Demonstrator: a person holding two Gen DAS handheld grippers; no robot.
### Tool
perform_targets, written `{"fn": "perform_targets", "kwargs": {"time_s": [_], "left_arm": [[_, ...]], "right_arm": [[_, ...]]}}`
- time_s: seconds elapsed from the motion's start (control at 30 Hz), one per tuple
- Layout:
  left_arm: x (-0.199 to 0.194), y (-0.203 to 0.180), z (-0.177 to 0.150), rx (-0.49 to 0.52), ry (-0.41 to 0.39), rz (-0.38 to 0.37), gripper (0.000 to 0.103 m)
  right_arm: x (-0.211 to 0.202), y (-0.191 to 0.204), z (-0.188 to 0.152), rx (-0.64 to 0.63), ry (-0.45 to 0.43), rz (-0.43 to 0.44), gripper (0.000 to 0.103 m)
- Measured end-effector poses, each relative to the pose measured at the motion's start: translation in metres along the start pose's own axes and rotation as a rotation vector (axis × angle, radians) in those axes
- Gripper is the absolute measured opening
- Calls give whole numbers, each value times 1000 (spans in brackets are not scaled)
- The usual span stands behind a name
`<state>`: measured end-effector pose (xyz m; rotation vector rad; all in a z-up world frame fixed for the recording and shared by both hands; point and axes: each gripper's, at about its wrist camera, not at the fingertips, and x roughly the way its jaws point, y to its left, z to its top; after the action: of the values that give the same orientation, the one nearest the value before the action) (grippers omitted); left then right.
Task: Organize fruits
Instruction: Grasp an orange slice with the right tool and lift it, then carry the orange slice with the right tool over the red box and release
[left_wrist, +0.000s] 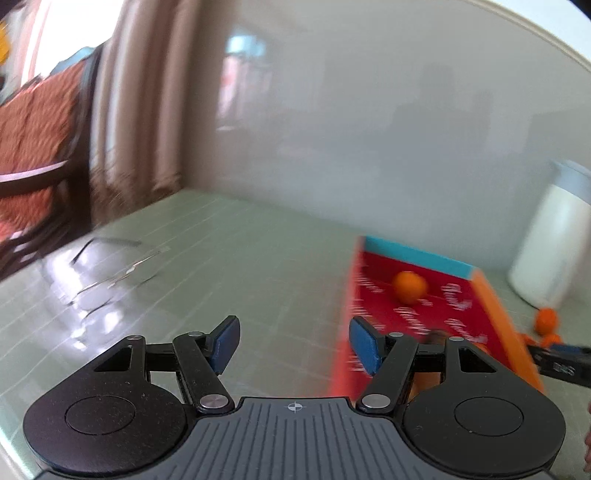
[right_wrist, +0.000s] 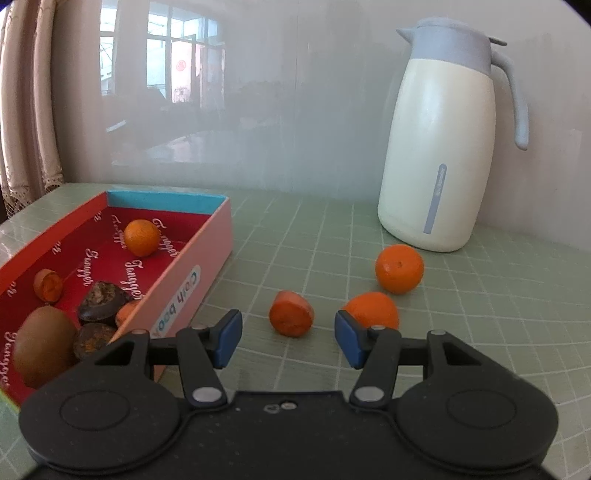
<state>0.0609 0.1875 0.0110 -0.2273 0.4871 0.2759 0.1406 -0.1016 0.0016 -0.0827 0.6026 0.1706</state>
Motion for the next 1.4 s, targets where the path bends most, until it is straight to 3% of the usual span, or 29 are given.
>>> {"fn": "perform_targets", "kwargs": {"time_s": [0.27, 0.37, 0.43, 0.47, 1.4], "left_arm": [[8, 26, 0, -30, -4, 74, 66], [10, 32, 0, -33, 8, 79, 66], [9, 34, 0, -32, 18, 78, 66], [8, 34, -1, -33, 21, 75, 66], [11, 51, -7, -38, 63, 97, 66]], "right_arm": [[18, -1, 2, 22, 18, -12, 52], [29, -3, 4, 46, 42, -6, 44], [33, -4, 4, 58, 56, -5, 29], [34, -3, 5, 57, 55, -12, 28], [-25, 45, 28, -14, -110, 92, 28]]}}
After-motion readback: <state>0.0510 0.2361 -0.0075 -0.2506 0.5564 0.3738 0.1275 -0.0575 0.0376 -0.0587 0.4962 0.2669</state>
